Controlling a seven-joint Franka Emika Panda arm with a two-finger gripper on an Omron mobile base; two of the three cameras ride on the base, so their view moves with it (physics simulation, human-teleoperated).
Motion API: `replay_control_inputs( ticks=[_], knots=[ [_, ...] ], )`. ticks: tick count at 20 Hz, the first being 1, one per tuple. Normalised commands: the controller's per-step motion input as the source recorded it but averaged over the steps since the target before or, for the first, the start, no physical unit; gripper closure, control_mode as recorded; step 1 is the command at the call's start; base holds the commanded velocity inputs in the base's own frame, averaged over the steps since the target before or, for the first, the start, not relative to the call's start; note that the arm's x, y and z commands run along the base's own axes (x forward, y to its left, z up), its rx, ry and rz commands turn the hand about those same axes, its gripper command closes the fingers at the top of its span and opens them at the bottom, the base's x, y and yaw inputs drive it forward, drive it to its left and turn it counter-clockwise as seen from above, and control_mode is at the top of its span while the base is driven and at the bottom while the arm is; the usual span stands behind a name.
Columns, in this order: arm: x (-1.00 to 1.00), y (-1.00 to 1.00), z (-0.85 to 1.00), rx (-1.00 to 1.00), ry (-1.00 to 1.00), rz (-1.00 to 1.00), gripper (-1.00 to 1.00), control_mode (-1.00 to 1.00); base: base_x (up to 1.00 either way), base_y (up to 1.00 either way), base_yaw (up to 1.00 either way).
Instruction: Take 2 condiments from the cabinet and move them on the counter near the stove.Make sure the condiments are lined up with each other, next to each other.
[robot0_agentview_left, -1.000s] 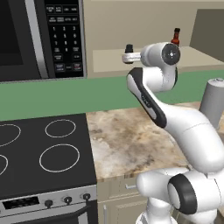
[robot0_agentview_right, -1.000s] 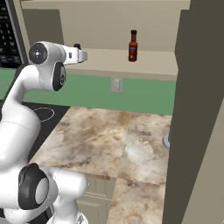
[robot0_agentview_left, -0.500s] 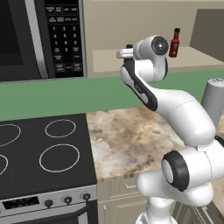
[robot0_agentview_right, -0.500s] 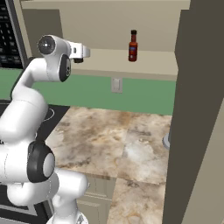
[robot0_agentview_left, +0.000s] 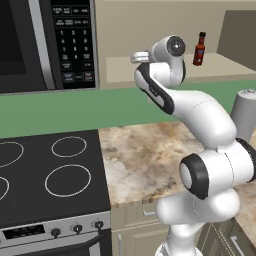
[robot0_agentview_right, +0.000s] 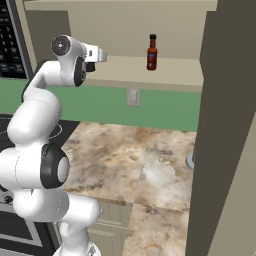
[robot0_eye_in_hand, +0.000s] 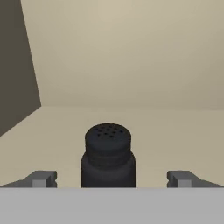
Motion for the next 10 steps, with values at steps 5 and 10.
replay_control_inputs(
  ticks=[5, 10],
  knots=[
    [0.32, 0.0, -0.15, 0.0, 0.0, 0.0, -1.0, -1.0, 0.0, 0.0, 0.0],
    [0.26, 0.0, -0.13, 0.0, 0.0, 0.0, -1.0, -1.0, 0.0, 0.0, 0.0]
  ],
)
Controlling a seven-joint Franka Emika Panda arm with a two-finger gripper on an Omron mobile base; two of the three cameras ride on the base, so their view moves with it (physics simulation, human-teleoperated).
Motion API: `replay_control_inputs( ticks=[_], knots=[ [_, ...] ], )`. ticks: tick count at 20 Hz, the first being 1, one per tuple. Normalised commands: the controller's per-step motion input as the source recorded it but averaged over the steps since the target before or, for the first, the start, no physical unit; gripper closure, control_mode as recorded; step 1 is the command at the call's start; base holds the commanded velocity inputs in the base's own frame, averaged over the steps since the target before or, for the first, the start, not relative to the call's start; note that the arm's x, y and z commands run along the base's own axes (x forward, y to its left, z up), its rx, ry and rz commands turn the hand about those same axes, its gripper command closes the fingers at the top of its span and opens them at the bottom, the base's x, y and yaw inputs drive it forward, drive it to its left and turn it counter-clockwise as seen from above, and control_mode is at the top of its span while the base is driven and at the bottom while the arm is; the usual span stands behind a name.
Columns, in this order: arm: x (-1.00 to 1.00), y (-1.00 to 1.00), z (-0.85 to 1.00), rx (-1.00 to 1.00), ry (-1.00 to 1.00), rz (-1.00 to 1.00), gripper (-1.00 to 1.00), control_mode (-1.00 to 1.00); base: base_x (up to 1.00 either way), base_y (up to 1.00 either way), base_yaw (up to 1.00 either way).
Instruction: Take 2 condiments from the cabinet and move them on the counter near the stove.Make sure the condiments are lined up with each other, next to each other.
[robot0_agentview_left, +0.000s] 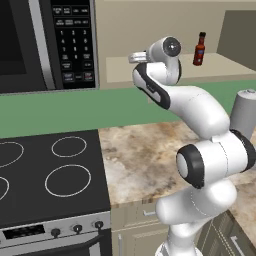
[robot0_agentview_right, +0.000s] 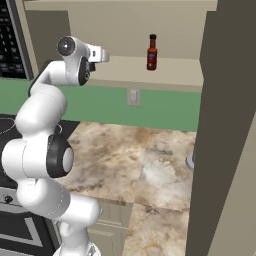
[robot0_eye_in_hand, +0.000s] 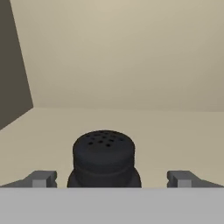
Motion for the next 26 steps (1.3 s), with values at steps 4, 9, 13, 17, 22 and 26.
replay_control_inputs(
  ticks=[4, 9, 13, 17, 22, 26],
  knots=[
    [0.2, 0.0, -0.06, 0.0, 0.0, 0.0, -1.0, -1.0, 0.0, 0.0, 0.0],
    [0.12, 0.0, -0.04, 0.0, 0.01, 0.0, 1.0, -1.0, 0.0, 0.0, 0.0],
    [0.0, 0.0, 0.0, 0.0, 0.0, 0.0, 1.0, -1.0, 0.0, 0.0, 0.0],
    [-0.02, 0.0, 0.0, 0.0, 0.0, 0.0, 1.0, -1.0, 0.0, 0.0, 0.0],
    [-0.87, 0.0, 0.0, 0.0, -0.11, 0.0, 1.0, -1.0, 0.0, 0.0, 0.0],
    [-1.0, 0.0, 0.0, 0.0, -0.22, -0.03, 1.0, -1.0, 0.0, 0.0, 0.0]
  ],
)
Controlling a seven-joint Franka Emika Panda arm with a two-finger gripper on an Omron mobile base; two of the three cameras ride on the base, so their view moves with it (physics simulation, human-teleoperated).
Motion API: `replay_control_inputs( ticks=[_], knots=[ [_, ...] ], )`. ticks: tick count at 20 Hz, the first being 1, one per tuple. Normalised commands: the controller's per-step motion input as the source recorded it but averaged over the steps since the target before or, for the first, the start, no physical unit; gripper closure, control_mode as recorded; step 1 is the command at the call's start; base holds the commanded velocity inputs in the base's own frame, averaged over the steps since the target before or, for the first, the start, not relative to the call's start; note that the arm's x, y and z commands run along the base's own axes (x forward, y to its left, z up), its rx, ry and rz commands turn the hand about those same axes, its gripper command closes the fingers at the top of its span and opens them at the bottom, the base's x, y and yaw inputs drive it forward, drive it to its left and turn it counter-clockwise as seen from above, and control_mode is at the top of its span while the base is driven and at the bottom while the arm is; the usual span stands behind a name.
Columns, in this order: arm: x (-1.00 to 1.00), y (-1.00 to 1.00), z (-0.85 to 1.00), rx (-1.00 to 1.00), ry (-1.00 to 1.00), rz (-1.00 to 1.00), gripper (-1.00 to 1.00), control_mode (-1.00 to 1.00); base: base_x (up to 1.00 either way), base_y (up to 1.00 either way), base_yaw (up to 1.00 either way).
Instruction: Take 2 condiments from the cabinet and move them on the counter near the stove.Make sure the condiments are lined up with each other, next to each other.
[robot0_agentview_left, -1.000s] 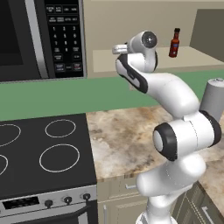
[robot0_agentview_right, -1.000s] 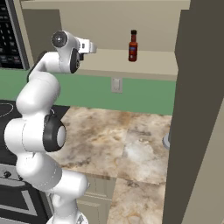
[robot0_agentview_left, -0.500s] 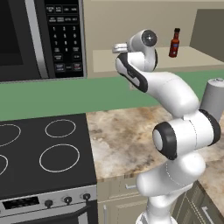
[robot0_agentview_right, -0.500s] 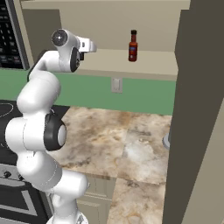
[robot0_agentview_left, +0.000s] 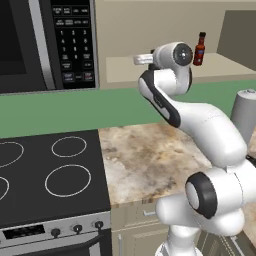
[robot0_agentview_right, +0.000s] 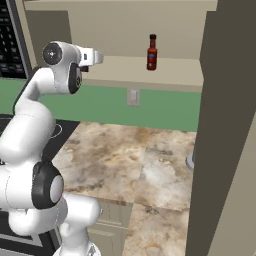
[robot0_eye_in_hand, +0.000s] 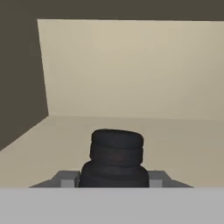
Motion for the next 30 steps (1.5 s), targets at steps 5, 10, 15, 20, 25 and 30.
replay_control_inputs(
  ticks=[5, 10, 15, 20, 25, 30],
  knots=[
    [-1.0, 0.06, 0.03, 0.0, -0.1, -0.06, 1.0, -1.0, 0.0, 0.0, 0.0],
    [-1.0, 0.19, 0.16, 0.01, 0.14, -0.12, 1.0, -1.0, 0.0, 0.0, 0.0],
    [-1.0, 0.35, 0.02, 0.01, 0.31, -0.17, 1.0, -1.0, 0.0, 0.0, 0.0],
    [-1.0, 0.47, -0.14, 0.0, 0.32, -0.21, 1.0, -1.0, 0.0, 0.0, 0.0],
    [-0.7, 0.46, -0.85, -0.01, 0.05, -0.19, 1.0, -1.0, 0.0, 0.0, 0.0],
    [-0.17, 0.31, -1.0, -0.09, -0.1, -0.1, 1.0, -1.0, 0.0, 0.0, 0.0]
  ],
)
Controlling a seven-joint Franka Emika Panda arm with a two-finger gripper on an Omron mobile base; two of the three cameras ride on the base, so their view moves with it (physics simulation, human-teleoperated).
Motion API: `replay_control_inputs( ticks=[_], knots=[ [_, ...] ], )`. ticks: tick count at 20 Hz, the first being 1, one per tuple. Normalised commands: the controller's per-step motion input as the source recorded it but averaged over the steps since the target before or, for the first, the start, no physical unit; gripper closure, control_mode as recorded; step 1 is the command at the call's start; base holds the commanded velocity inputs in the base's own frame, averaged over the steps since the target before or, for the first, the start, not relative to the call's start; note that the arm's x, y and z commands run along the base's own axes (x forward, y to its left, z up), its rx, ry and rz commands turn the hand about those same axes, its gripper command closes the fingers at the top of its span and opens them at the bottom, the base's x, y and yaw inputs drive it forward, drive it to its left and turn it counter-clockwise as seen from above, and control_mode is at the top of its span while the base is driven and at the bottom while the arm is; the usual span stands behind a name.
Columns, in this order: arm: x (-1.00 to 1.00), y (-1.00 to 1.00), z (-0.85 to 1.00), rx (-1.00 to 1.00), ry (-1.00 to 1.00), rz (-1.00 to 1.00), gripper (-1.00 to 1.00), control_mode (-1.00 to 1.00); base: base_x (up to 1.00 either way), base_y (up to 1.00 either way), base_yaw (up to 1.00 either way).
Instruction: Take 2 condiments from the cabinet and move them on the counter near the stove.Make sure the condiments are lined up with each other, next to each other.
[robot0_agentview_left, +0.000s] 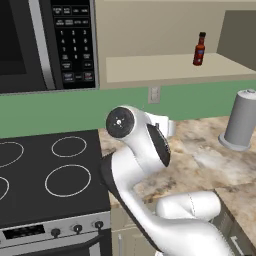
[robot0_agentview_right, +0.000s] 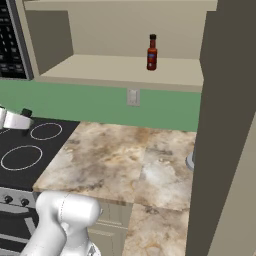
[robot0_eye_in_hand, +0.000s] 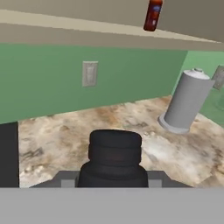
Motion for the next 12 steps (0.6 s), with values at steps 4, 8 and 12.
replay_control_inputs(
  ticks=[4, 8, 12],
  knots=[
    [0.18, 0.01, -0.85, -0.08, -0.09, -0.01, 1.0, -1.0, 0.0, 0.0, 0.0],
    [0.36, 0.0, -0.58, -0.08, -0.01, 0.0, 1.0, -1.0, 0.0, 0.0, 0.0],
    [0.28, 0.06, -0.3, -0.03, 0.07, 0.0, 1.0, -1.0, 0.0, 0.0, 0.0]
  ],
)
